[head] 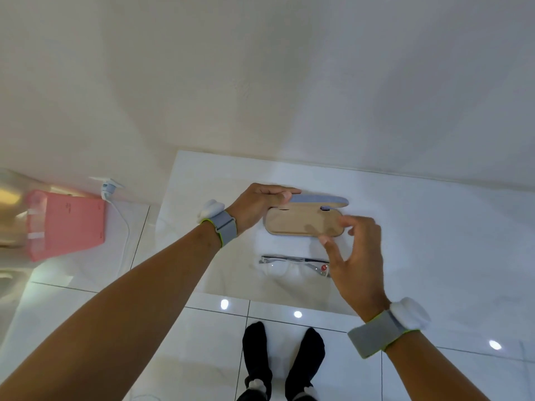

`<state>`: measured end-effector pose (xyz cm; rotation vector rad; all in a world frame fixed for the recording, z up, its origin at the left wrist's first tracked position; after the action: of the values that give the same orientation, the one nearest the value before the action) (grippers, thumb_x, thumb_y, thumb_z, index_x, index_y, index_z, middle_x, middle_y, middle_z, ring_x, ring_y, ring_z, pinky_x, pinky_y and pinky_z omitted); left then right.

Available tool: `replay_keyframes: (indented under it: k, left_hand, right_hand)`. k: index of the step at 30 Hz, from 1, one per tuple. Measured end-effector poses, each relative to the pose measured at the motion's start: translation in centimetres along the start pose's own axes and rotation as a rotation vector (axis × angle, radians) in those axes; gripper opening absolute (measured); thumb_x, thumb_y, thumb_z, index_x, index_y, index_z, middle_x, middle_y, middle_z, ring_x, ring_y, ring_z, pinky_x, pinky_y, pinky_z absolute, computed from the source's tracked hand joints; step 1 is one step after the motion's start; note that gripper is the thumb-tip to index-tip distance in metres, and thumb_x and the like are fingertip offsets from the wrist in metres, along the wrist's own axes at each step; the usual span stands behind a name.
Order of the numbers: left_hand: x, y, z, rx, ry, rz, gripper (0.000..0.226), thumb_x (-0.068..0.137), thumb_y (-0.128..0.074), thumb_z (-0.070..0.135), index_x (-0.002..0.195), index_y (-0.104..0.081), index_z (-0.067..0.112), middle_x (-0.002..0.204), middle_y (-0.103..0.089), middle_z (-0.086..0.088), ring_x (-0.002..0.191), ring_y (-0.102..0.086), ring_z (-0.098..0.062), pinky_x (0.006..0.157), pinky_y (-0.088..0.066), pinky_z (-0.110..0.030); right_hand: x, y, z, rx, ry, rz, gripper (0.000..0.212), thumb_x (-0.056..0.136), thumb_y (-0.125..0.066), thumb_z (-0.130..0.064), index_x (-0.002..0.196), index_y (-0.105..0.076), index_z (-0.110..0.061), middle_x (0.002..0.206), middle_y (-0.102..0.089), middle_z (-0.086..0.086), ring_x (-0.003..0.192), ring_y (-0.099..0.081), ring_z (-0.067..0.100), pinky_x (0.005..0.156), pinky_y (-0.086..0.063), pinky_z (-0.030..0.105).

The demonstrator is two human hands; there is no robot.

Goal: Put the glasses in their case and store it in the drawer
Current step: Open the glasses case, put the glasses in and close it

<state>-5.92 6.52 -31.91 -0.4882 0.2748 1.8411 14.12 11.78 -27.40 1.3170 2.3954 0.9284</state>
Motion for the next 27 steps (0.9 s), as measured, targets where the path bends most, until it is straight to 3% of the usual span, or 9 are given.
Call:
replay_keyframes:
  k: [2, 6, 13, 22, 27]
  left_hand:
    - [0.1, 0.0, 0.0, -0.033, -0.006, 0.006, 0.028, 0.096, -0.055, 0.010, 0.120, -0.065, 0.000, 0.116, -0.068, -0.008, 0.093, -0.065, 0.005, 0.077, -0.046, -0.007]
    - [0.1, -0.1, -0.2, -0.058, -0.018, 0.013, 0.028, 0.096, -0.055, 0.011, 0.120, -0.066, 0.000, 0.115, -0.069, -0.006, 0.096, -0.065, 0.002, 0.078, -0.048, -0.009]
    - [0.0, 0.1, -0.5, -0.084, -0.017, 0.021, 0.026, 0.095, -0.057, 0.015, 0.117, -0.069, 0.008, 0.112, -0.072, -0.001, 0.106, -0.065, -0.009, 0.083, -0.048, -0.013]
    - [0.1, 0.1, -0.5, -0.085, -0.019, 0.037, 0.027, 0.095, -0.056, 0.013, 0.118, -0.068, 0.005, 0.114, -0.071, -0.007, 0.099, -0.066, -0.006, 0.078, -0.049, -0.010]
    - [0.2, 0.2, -0.8, -0.086, -0.014, 0.022, 0.025, 0.095, -0.057, 0.015, 0.116, -0.070, 0.008, 0.117, -0.071, -0.001, 0.109, -0.063, -0.008, 0.086, -0.047, -0.013]
  right_hand:
    - [-1.2, -1.4, -1.0, -0.067, 0.130, -0.105, 0.011, 0.087, -0.066, -0.018, 0.095, -0.060, -0.021, 0.098, -0.055, -0.007, 0.094, -0.048, 0.015, 0.079, -0.047, 0.038]
    - [-3.4, -3.8, -0.7, -0.124, 0.219, -0.241, 0.006, 0.086, -0.067, -0.015, 0.092, -0.067, -0.019, 0.099, -0.063, -0.005, 0.096, -0.053, 0.014, 0.079, -0.049, 0.039]
    - [-4.2, -4.8, 0.5, -0.123, 0.174, -0.273, 0.017, 0.085, -0.068, -0.029, 0.099, -0.069, -0.019, 0.105, -0.065, -0.007, 0.103, -0.054, 0.013, 0.086, -0.048, 0.036]
    - [-3.9, -5.0, 0.4, -0.094, 0.140, -0.294, 0.005, 0.083, -0.068, -0.016, 0.087, -0.065, -0.018, 0.089, -0.064, -0.007, 0.091, -0.052, 0.014, 0.080, -0.049, 0.040]
    - [-0.5, -2.6, -1.1, -0.071, 0.142, -0.164, 0.006, 0.085, -0.067, -0.013, 0.089, -0.065, -0.017, 0.092, -0.064, -0.004, 0.093, -0.051, 0.013, 0.081, -0.048, 0.034]
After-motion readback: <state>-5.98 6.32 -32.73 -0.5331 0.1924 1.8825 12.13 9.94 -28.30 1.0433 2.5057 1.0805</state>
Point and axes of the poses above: each hand's wrist, its own x-axis towards the middle knuckle, its own y-axis out of the back of the hand, z = x × y, the point moved 8 cm from there along x, towards the middle knuckle
